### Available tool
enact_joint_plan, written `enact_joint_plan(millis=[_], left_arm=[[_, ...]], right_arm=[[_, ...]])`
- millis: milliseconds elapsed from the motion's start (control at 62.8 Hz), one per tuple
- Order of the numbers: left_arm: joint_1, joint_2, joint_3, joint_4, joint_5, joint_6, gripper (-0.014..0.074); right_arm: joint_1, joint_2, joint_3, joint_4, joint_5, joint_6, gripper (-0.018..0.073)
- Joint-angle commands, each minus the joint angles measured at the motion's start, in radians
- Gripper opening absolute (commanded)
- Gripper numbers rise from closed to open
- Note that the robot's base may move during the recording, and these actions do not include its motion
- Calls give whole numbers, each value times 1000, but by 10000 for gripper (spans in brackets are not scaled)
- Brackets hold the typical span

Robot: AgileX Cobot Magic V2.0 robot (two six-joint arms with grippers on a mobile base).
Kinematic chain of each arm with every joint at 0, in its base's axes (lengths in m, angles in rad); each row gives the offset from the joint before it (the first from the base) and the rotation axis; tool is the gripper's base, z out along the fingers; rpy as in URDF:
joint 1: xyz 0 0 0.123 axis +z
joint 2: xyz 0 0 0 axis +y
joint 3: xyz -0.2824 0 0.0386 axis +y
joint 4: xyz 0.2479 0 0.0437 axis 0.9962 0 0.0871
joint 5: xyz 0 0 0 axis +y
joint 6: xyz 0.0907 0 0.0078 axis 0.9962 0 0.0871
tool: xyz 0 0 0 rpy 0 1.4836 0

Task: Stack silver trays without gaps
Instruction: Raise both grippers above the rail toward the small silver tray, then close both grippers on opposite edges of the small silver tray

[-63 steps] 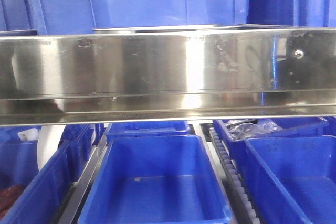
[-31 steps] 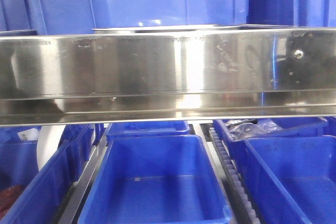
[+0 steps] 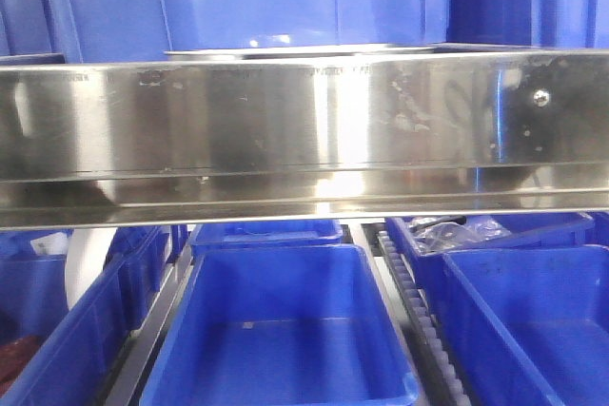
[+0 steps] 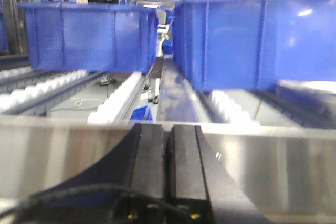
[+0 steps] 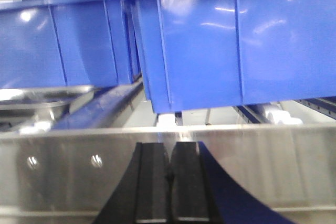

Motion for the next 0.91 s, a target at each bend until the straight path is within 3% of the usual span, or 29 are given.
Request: enact_joint_plan(millis=[0,143,287,382,446,478,573,621,764,892], left_arm=[[-6,14,-161,27,46,5,-44],[-6,101,-405,15,235,5,41],[-6,256,-597,2,365,5,304],[-6,366,-666,-36,396,5,435],[-6,434,-711,-80,400,15,452],[-20,467,-733,-119,400,57,451],[-117,560,-803,-257,447,287,451],[-171,612,-842,-305,484,354,451],[-343,800,-967,-339,545,373,452],[-453,966,-1088,-337,552,373,452]], right_arm=[[0,-13,-128,8,-8,6,74],[0,39,-327,8,194,6,246],[0,154,-487,8,254,6,477],[0,248,-569,8,257,5,559],[0,317,-610,9,268,5,581],[3,358,-631,9,271,5,585],[25,473,-700,41,301,5,585],[46,537,-743,66,326,4,585],[172,708,-900,86,374,-16,581],[308,877,-1062,86,455,-34,582]])
